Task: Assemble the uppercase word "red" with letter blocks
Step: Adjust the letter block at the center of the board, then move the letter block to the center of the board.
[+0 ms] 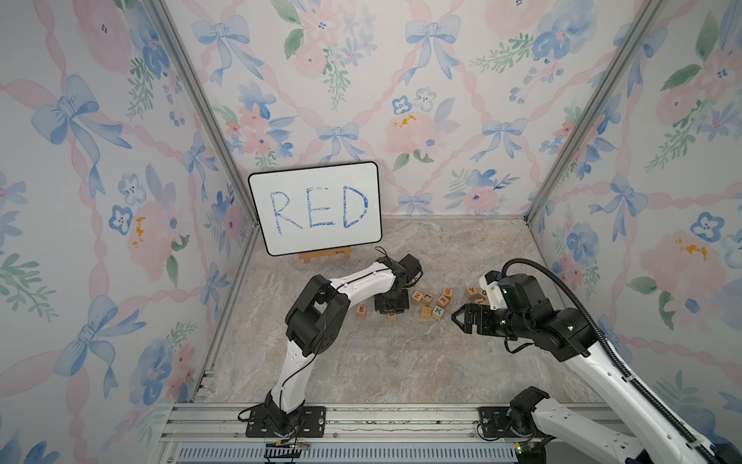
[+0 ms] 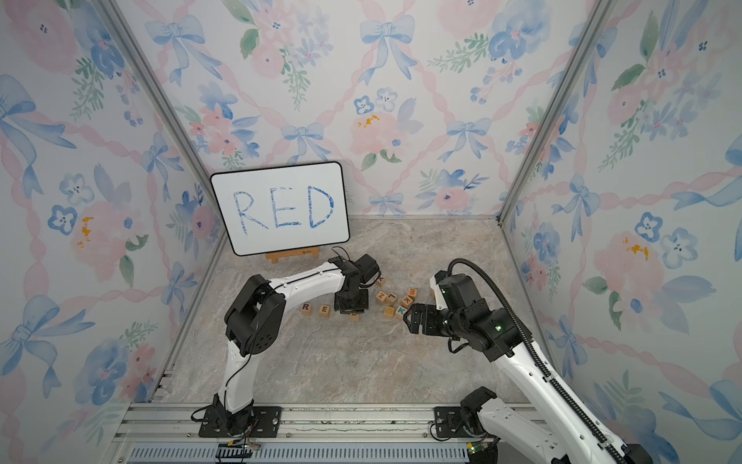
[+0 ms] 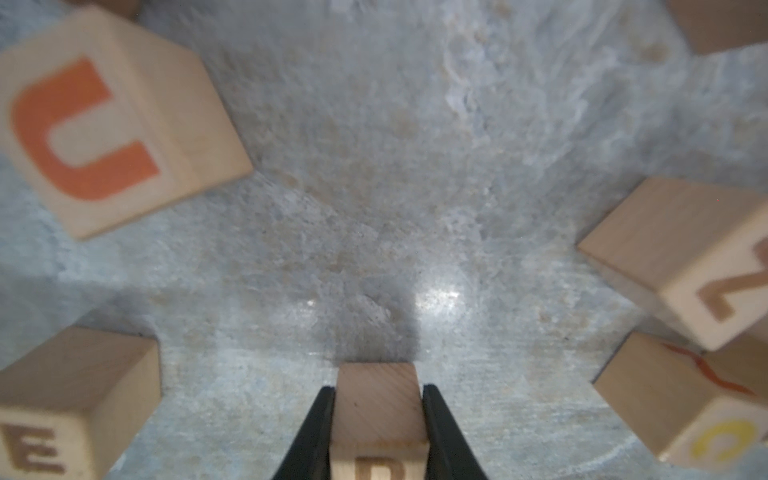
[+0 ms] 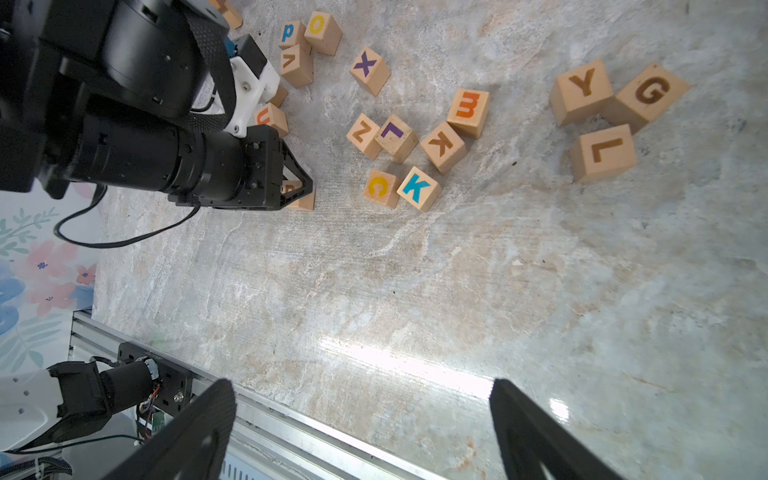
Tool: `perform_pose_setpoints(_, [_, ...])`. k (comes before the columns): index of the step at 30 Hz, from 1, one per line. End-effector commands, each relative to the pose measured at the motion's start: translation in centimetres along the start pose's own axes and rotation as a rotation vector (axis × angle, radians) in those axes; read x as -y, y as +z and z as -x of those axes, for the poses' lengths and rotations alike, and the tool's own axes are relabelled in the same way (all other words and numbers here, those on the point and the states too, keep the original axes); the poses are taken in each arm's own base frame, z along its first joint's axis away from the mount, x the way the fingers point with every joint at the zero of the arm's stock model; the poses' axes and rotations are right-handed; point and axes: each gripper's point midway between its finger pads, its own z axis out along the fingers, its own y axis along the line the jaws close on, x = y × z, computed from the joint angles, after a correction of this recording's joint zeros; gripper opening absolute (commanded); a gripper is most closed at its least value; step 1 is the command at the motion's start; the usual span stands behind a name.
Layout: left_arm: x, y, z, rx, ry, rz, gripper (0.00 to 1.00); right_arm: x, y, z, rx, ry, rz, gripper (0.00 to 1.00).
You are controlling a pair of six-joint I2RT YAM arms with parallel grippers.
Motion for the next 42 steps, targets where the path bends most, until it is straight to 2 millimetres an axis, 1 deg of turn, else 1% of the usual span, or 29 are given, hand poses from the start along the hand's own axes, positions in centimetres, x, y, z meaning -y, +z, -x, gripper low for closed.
perform_pose_setpoints(1, [-0.8,0.4,1.1,0.0,-0.015,0.028,0.29,0.6,0.2,-0.1,0.002,0.003,-0.015,0.97])
perform_pose_setpoints(4, [-1.1,0.7,1.2,-0.003,-0.01,0.035,0.29,0.6,0.2,-0.1,0.002,0.003,-0.019,0.97])
perform_pose_setpoints(7, [-1.4,1.3,0.7,-0.02,-0.001,0.048,0.32,0.7,0.1,-0.1,0.003,-0.002,-0.023,0.97])
perform_pose_setpoints(8, [-1.4,1.4,0.6,-0.023,0.002,0.05,0.34,0.7,0.1,-0.1,0.002,-0.001,-0.022,0.97])
perform_pose_setpoints(10, [-1.4,1.4,0.6,-0.024,0.007,0.049,0.46,0.7,0.2,-0.1,0.002,-0.002,-0.024,0.97])
perform_pose_setpoints(12, [-1.4,1.1,1.0,-0.011,0.012,0.047,0.53,0.7,0.2,-0.1,0.002,0.0,-0.024,0.97])
perform_pose_setpoints(14, [-1.1,0.7,1.3,0.001,0.017,0.037,0.55,0.7,0.3,-0.1,0.001,0.0,-0.022,0.97])
perform_pose_setpoints(16, [-1.0,0.3,1.6,0.007,0.015,0.026,0.6,0.6,0.3,-0.1,0.002,0.001,-0.02,0.97])
perform_pose_setpoints(18, [-0.9,-0.3,2.0,0.024,0.014,0.02,0.62,0.6,0.3,0.0,0.002,0.002,-0.02,0.97])
perform_pose_setpoints(21, [-1.2,-1.2,2.7,0.053,0.013,0.02,0.63,0.6,0.4,0.1,0.002,0.002,-0.02,0.97])
perform_pose_setpoints(24, [-1.6,-2.2,3.0,0.073,0.011,0.014,0.67,0.5,0.5,0.1,-0.001,0.003,-0.019,0.97])
perform_pose_setpoints(26, [-2.1,-3.0,3.2,0.093,0.011,0.02,0.76,0.5,0.6,0.2,-0.001,0.003,-0.018,0.97])
perform_pose_setpoints(28, [-2.8,-4.2,3.4,0.121,0.012,0.03,0.94,0.5,0.7,0.1,-0.006,0.002,-0.018,0.97])
perform_pose_setpoints(29, [-3.1,-4.9,3.5,0.14,0.012,0.035,0.98,0.4,0.7,0.2,-0.003,0.002,-0.018,0.97])
perform_pose_setpoints(30, [-3.6,-5.6,3.7,0.163,0.013,0.043,0.98,0.4,0.7,0.3,-0.001,0.002,-0.016,0.97])
perform_pose_setpoints(32, [-4.5,-6.6,3.8,0.187,0.01,0.053,0.98,0.4,0.9,0.3,-0.001,0.005,-0.013,0.97])
perform_pose_setpoints(33, [-5.0,-6.9,3.8,0.194,0.005,0.058,0.98,0.3,1.0,0.3,-0.002,0.007,-0.013,0.97])
perform_pose_setpoints(35, [-6.1,-6.7,3.3,0.182,-0.007,0.071,0.93,0.3,1.2,0.4,-0.005,0.009,-0.011,0.97])
perform_pose_setpoints(36, [-6.7,-6.5,3.1,0.176,-0.008,0.082,0.88,0.3,1.3,0.4,-0.008,0.009,-0.01,0.97])
perform_pose_setpoints(37, [-7.2,-6.2,2.7,0.169,-0.003,0.098,0.8,0.2,1.4,0.4,-0.007,0.008,-0.009,0.97])
perform_pose_setpoints(39, [-8.2,-5.6,2.0,0.154,0.005,0.13,0.67,0.2,1.5,0.4,-0.009,0.01,-0.009,0.97])
perform_pose_setpoints(40, [-8.7,-5.2,1.6,0.144,0.009,0.145,0.63,0.2,1.5,0.4,-0.008,0.009,-0.008,0.97])
perform_pose_setpoints(42, [-9.4,-4.7,1.2,0.135,0.018,0.172,0.6,0.2,1.6,0.4,-0.011,0.01,-0.008,0.97])
